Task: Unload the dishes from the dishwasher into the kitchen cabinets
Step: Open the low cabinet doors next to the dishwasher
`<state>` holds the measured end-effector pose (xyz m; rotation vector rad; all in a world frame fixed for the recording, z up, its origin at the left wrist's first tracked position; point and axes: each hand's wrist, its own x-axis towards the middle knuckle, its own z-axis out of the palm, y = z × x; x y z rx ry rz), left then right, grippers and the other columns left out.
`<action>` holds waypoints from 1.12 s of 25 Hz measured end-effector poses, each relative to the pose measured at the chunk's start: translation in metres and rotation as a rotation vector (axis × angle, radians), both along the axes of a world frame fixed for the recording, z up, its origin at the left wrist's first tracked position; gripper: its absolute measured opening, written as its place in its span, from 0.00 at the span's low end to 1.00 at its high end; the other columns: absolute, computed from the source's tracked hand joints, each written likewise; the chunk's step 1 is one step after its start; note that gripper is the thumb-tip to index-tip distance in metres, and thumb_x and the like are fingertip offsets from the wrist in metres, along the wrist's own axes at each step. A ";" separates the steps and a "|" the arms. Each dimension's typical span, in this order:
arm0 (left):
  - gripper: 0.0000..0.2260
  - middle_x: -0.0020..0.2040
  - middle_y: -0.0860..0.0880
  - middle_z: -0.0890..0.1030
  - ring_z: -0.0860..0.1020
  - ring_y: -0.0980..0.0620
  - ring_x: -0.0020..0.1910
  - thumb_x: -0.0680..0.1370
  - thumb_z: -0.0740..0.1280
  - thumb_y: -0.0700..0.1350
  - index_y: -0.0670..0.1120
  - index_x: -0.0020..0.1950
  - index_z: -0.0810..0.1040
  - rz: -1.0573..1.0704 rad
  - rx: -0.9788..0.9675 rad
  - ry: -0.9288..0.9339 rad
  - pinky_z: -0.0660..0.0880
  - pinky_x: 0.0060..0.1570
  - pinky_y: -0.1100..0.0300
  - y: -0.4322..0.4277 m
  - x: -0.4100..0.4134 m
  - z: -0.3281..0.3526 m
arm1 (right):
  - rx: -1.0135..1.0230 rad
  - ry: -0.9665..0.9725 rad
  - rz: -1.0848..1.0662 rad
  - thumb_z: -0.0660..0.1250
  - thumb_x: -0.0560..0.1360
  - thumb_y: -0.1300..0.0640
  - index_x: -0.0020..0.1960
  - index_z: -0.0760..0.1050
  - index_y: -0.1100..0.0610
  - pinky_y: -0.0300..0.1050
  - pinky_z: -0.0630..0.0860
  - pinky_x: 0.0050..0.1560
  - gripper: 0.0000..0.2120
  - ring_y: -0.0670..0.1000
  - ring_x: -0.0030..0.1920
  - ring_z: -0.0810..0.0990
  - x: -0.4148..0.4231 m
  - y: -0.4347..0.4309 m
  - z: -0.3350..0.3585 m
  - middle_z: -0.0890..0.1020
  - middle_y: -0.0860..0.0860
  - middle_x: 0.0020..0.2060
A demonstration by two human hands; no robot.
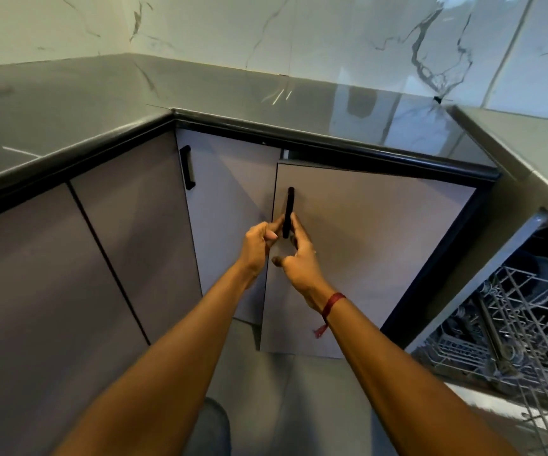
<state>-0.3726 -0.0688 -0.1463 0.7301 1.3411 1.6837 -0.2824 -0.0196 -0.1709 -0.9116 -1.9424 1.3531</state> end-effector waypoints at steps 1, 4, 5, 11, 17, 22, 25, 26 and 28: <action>0.18 0.64 0.45 0.75 0.72 0.50 0.64 0.75 0.50 0.33 0.38 0.59 0.75 -0.013 0.031 0.009 0.71 0.60 0.63 -0.011 0.007 -0.003 | 0.010 -0.005 -0.003 0.65 0.73 0.72 0.78 0.50 0.44 0.54 0.65 0.72 0.43 0.50 0.76 0.57 0.006 -0.009 -0.004 0.57 0.47 0.77; 0.20 0.63 0.49 0.75 0.73 0.53 0.64 0.76 0.51 0.35 0.38 0.64 0.74 -0.005 0.066 0.045 0.74 0.56 0.69 -0.029 0.019 -0.019 | 0.064 -0.080 0.051 0.67 0.74 0.67 0.78 0.52 0.48 0.43 0.60 0.73 0.39 0.47 0.75 0.58 0.034 -0.030 -0.005 0.59 0.47 0.76; 0.18 0.63 0.50 0.76 0.73 0.53 0.65 0.75 0.54 0.39 0.39 0.59 0.78 -0.004 0.058 0.063 0.73 0.57 0.68 -0.033 0.022 -0.026 | 0.112 -0.123 0.061 0.67 0.75 0.65 0.78 0.54 0.49 0.39 0.60 0.71 0.37 0.48 0.75 0.60 0.045 -0.036 -0.003 0.61 0.48 0.76; 0.18 0.61 0.51 0.79 0.74 0.56 0.65 0.69 0.59 0.51 0.48 0.53 0.83 -0.054 0.026 0.172 0.65 0.71 0.50 -0.053 0.046 -0.043 | 0.764 -0.281 -0.146 0.65 0.76 0.58 0.76 0.59 0.53 0.47 0.60 0.73 0.31 0.53 0.76 0.56 0.091 -0.036 0.053 0.60 0.53 0.76; 0.34 0.70 0.52 0.73 0.71 0.55 0.68 0.65 0.61 0.54 0.49 0.71 0.72 -0.167 -0.048 0.339 0.68 0.68 0.54 -0.074 0.052 -0.029 | 0.996 -0.616 -0.164 0.43 0.78 0.37 0.76 0.58 0.49 0.64 0.50 0.73 0.30 0.55 0.77 0.53 0.056 -0.005 0.089 0.63 0.52 0.75; 0.09 0.47 0.51 0.85 0.82 0.57 0.45 0.78 0.65 0.40 0.45 0.54 0.84 0.137 -0.034 0.547 0.80 0.47 0.63 -0.082 0.031 -0.021 | 0.911 -0.487 -0.289 0.42 0.77 0.36 0.69 0.67 0.50 0.67 0.53 0.72 0.30 0.54 0.74 0.60 0.057 -0.029 0.083 0.69 0.51 0.68; 0.08 0.41 0.55 0.84 0.81 0.61 0.39 0.78 0.66 0.40 0.48 0.48 0.84 0.208 -0.016 0.672 0.74 0.37 0.73 -0.084 0.015 -0.017 | 0.854 -0.435 -0.345 0.47 0.77 0.33 0.65 0.69 0.50 0.65 0.54 0.73 0.29 0.53 0.75 0.59 0.069 -0.048 0.078 0.70 0.51 0.68; 0.08 0.44 0.55 0.84 0.80 0.62 0.41 0.78 0.66 0.40 0.49 0.51 0.84 0.176 -0.015 0.719 0.74 0.39 0.74 -0.084 0.011 -0.019 | 0.855 -0.424 -0.360 0.49 0.77 0.33 0.63 0.70 0.50 0.64 0.55 0.73 0.27 0.53 0.75 0.59 0.075 -0.054 0.076 0.71 0.51 0.67; 0.14 0.56 0.54 0.82 0.79 0.62 0.52 0.77 0.66 0.42 0.49 0.62 0.80 0.068 -0.008 0.825 0.76 0.52 0.68 -0.081 0.005 -0.026 | 0.887 -0.376 -0.400 0.54 0.77 0.36 0.60 0.70 0.50 0.62 0.59 0.72 0.22 0.52 0.74 0.61 0.091 -0.066 0.074 0.73 0.50 0.64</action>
